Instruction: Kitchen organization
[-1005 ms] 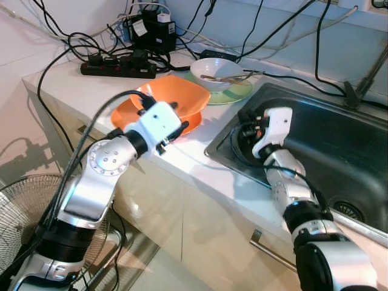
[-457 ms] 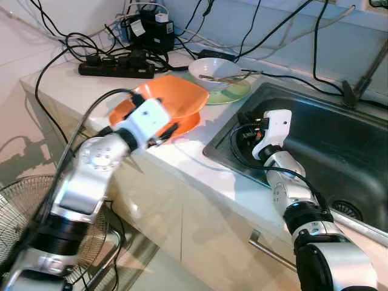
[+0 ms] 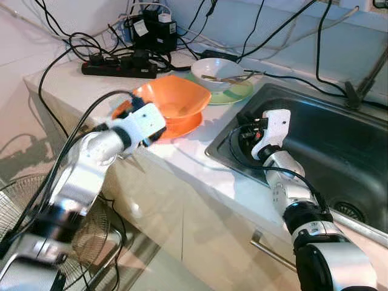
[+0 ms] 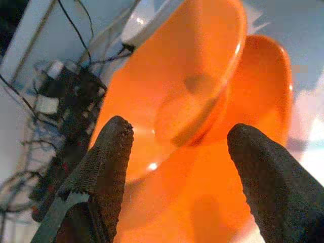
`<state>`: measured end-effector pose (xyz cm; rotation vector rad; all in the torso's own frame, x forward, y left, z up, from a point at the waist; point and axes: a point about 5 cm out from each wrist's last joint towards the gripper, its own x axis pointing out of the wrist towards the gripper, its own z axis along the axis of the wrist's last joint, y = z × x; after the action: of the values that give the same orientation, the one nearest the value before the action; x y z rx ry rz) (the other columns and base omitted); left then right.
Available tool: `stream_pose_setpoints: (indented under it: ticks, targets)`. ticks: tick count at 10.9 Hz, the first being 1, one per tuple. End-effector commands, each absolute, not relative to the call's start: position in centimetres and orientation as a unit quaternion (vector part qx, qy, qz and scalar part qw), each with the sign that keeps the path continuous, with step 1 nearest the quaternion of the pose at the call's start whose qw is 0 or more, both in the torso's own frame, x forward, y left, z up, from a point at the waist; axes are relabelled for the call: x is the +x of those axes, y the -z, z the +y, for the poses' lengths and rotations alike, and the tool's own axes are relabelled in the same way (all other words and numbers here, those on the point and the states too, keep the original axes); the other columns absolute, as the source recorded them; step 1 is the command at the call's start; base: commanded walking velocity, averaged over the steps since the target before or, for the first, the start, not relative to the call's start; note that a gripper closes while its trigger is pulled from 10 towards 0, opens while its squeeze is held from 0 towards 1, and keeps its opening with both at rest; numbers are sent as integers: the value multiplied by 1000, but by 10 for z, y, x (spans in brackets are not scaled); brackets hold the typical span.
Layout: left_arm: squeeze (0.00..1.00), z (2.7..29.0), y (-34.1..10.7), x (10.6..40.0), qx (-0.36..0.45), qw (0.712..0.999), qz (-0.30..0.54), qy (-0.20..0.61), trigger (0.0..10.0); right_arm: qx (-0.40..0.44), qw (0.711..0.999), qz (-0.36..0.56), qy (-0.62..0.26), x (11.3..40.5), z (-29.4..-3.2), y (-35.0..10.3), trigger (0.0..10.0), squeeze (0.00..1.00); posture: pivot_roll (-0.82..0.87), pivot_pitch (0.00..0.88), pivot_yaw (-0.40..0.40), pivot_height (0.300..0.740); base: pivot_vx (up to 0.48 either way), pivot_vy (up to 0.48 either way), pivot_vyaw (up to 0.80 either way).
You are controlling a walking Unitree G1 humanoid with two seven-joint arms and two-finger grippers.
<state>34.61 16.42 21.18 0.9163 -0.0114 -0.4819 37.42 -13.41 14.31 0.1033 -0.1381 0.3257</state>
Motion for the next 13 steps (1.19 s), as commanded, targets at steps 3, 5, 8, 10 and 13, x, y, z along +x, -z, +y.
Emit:
stream_pose_setpoints:
  ticks: [3, 5, 8, 10, 13]
  targets:
    - [0, 154, -216, 356, 460, 858, -25, 228, 10000, 52, 982, -76, -163, 374, -133, -147, 10000, 0, 230, 0, -24, 740, 0, 0, 0]
    - [0, 151, -213, 362, 466, 854, -23, 232, 10000, 52, 982, -76, -163, 374, -133, -146, 10000, 0, 224, 0, -22, 740, 0, 0, 0]
    - [0, 148, -205, 368, 462, 850, -9, 255, 10000, 52, 983, -75, -160, 373, -135, -145, 10000, 0, 217, 2, -16, 740, 0, 0, 0]
    - [0, 146, -202, 370, 462, 847, -7, 263, 3686, 52, 983, -75, -161, 373, -134, -145, 10000, 0, 213, 4, -12, 740, 0, 0, 0]
    - [0, 142, -198, 370, 461, 843, -4, 279, 0, 52, 983, -74, -159, 372, -135, -144, 10000, 0, 210, 4, -9, 740, 0, 0, 0]
